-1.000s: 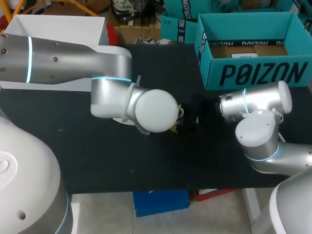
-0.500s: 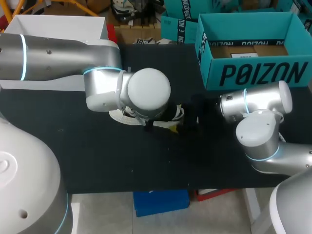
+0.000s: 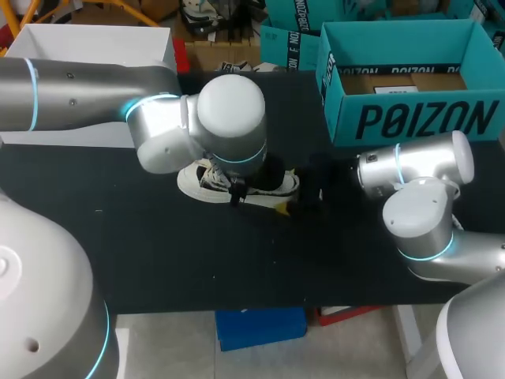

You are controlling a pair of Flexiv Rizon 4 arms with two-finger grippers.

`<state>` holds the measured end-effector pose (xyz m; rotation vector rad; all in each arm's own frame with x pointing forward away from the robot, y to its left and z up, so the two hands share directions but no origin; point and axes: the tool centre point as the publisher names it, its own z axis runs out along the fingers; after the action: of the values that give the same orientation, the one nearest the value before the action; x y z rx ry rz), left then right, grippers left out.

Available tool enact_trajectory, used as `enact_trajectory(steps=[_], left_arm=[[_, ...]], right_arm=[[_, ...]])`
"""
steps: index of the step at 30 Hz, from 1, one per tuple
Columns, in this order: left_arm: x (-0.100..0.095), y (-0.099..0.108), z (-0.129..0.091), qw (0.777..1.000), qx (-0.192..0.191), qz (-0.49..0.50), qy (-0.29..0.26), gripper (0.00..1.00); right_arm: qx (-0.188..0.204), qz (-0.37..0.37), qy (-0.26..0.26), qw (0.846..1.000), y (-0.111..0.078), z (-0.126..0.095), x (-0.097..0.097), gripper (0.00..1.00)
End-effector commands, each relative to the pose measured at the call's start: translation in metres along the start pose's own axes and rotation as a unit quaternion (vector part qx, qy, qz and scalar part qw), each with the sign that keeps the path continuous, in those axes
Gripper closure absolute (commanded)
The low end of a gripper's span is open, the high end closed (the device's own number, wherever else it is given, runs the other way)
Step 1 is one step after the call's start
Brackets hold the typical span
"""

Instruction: Take the shoe out of the shoebox, open the shoe tongue, remove and reinsert the insole, then place the shoe into the shoebox

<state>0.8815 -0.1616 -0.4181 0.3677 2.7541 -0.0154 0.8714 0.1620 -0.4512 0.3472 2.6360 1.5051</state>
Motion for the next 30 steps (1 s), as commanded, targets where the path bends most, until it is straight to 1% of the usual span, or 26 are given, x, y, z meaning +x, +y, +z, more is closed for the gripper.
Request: enact_trajectory(steps=[1, 8, 13, 18, 23, 30], left_arm=[[0.0, -0.011, 0.038, 1.0, 0.015, 0.001, 0.009, 1.0], [0.009, -0.018, 0.004, 1.0, 0.022, -0.007, 0.012, 1.0], [0.013, -0.021, -0.026, 1.0, 0.016, -0.011, -0.006, 1.0], [0.014, -0.021, -0.047, 1.0, 0.014, -0.02, -0.02, 1.0], [0.017, -0.022, -0.058, 0.999, 0.015, -0.029, -0.03, 1.0], [0.019, -0.023, -0.058, 0.999, 0.016, -0.034, -0.033, 1.0]], right_arm=[[0.002, 0.0, 0.001, 1.0, -0.004, 0.004, 0.001, 1.0], [0.002, 0.0, 0.001, 1.0, -0.004, 0.004, 0.001, 1.0], [0.002, 0.0, 0.001, 1.0, -0.004, 0.004, 0.001, 1.0], [0.002, 0.0, 0.001, 1.0, -0.004, 0.004, 0.001, 1.0], [0.002, 0.0, 0.001, 1.0, -0.004, 0.004, 0.001, 1.0], [0.002, 0.0, 0.001, 1.0, -0.004, 0.004, 0.001, 1.0]])
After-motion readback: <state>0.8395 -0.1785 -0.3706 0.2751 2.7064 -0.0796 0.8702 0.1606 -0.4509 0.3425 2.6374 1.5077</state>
